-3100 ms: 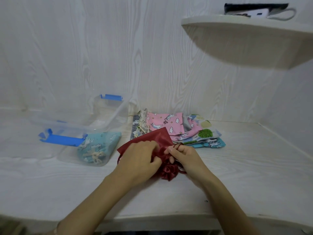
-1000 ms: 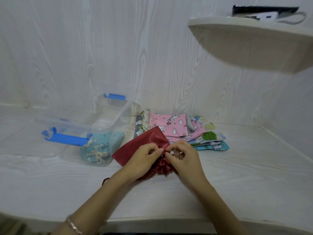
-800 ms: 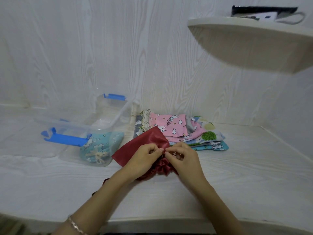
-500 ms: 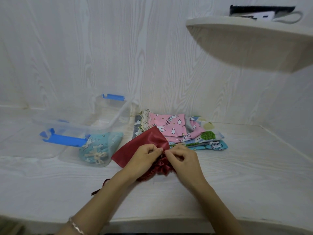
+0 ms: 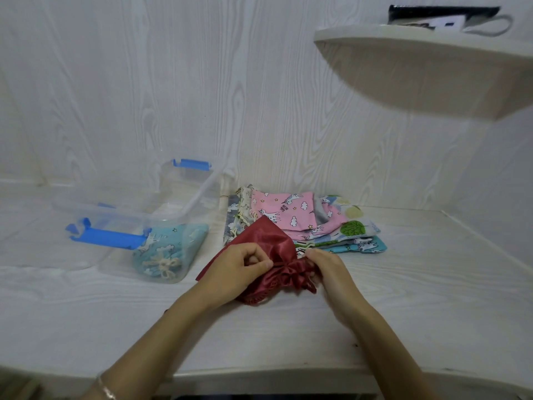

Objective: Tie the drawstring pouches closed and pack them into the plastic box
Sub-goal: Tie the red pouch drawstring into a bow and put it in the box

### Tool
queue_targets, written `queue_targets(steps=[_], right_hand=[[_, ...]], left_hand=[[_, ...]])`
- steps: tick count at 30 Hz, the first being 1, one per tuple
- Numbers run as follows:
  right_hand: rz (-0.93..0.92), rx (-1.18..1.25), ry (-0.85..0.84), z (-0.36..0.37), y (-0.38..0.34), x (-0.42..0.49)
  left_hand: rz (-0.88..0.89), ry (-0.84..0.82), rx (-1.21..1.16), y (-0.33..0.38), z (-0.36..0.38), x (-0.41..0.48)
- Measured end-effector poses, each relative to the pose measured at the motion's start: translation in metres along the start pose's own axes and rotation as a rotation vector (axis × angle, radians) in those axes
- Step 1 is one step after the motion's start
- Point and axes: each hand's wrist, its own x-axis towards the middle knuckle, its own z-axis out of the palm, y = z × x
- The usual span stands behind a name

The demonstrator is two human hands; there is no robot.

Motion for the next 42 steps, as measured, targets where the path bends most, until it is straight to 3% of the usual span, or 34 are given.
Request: queue_targets(steps=[7,15,21,27,30,33,37,42], right_hand=[[-0.070,-0.051,-0.043,0.000,0.004,-0.003],[0.072,0.237,-0.008,-0.008,-0.002,-0.003],[0.070,0.086,-0.017,-0.010,0.002,-0.006],[-0.005,-0.195,-0.098,-0.015,0.005,-0.015],[-0.010,-0.220,-0.010,-0.019,-0.001,-0.013],[-0.063,-0.451,0.096,-0.024,-0.005,-0.009],[-0.014,-0.651,-0.112,-0.027,-0.001,-0.007],[-0.062,-0.569,-0.139,-0.033,0.005,-0.009]], left_hand=[[-0.026,0.027,0.417,0.011,0.004,-0.011],[0.151,0.022,0.681,0.014,0.008,-0.003],[0.254,0.027,0.905,0.019,0.003,0.000],[0.229,0.006,0.964,0.007,-0.006,-0.001],[0.241,-0.003,0.949,0.004,-0.007,-0.004],[0.247,0.025,0.896,0.009,-0.005,-0.009],[0.221,-0.002,0.823,0.014,-0.002,-0.013],[0.204,0.018,0.827,0.014,-0.003,-0.011]])
